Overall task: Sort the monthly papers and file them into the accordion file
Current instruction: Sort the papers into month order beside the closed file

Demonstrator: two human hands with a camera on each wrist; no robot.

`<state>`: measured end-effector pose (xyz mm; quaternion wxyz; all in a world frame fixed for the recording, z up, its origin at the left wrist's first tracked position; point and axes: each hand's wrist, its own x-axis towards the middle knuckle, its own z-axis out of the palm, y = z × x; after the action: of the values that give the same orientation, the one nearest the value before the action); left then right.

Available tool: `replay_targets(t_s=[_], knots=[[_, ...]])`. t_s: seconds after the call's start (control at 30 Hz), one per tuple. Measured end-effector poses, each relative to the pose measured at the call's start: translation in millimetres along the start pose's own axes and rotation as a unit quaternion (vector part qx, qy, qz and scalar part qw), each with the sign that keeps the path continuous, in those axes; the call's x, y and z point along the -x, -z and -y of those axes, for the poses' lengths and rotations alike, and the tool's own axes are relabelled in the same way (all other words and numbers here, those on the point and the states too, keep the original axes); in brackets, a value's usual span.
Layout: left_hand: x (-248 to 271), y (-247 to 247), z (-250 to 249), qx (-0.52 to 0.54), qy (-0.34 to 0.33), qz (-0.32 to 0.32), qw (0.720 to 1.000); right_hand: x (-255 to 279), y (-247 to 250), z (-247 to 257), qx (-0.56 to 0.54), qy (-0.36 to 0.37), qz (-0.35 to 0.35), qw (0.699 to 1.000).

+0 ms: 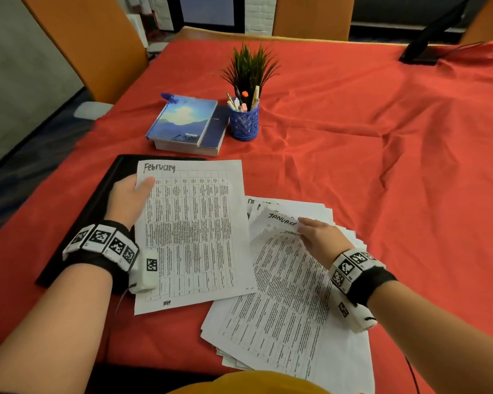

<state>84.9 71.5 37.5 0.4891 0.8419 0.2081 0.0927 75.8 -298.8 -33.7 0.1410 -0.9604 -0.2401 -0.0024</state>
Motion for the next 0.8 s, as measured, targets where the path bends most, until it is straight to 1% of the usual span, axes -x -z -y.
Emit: replay_targets(t_s=[0.1, 0.13, 0.17, 0.23, 0.27, 0.4, 0.5, 0.57, 0.67, 0.73, 0.8], knots=[[-4, 3, -4, 0.013, -0.015, -0.007, 1.0, 6, 19, 6, -0.051, 0.047, -0.036, 0.997], [-5, 4, -6, 0.022, -0.018, -0.01, 1.0, 10, 30, 9, -0.074, 0.052, -0.041, 0.995], [-7, 5, -9, 0.031, -0.021, -0.012, 0.999, 15, 44, 11, -0.102, 0.038, -0.034, 0.994], [-8, 6, -16, 0.053, -0.022, -0.003, 0.998, 30, 77, 9, -0.154, 0.008, 0.003, 0.988], [-8, 5, -18, 0.066, -0.019, 0.007, 0.998, 38, 96, 7, -0.175, 0.009, 0.022, 0.984], [0, -17, -33, 0.113, -0.012, 0.081, 0.99, 58, 171, -3, -0.194, 0.052, 0.093, 0.975], [8, -46, -41, 0.122, 0.001, 0.132, 0.984, 60, 213, -5, -0.211, 0.05, 0.153, 0.964], [14, -68, -42, 0.106, 0.008, 0.162, 0.981, 56, 232, -9, -0.236, 0.026, 0.163, 0.958], [25, -104, -34, 0.041, 0.008, 0.181, 0.983, 43, 248, -15, -0.284, -0.017, 0.134, 0.949], [36, -127, -27, 0.005, -0.001, 0.208, 0.978, 32, 243, -22, -0.328, -0.065, 0.125, 0.934], [49, -142, -23, 0.015, 0.002, 0.264, 0.964, 16, 224, -24, -0.318, -0.128, 0.139, 0.929]])
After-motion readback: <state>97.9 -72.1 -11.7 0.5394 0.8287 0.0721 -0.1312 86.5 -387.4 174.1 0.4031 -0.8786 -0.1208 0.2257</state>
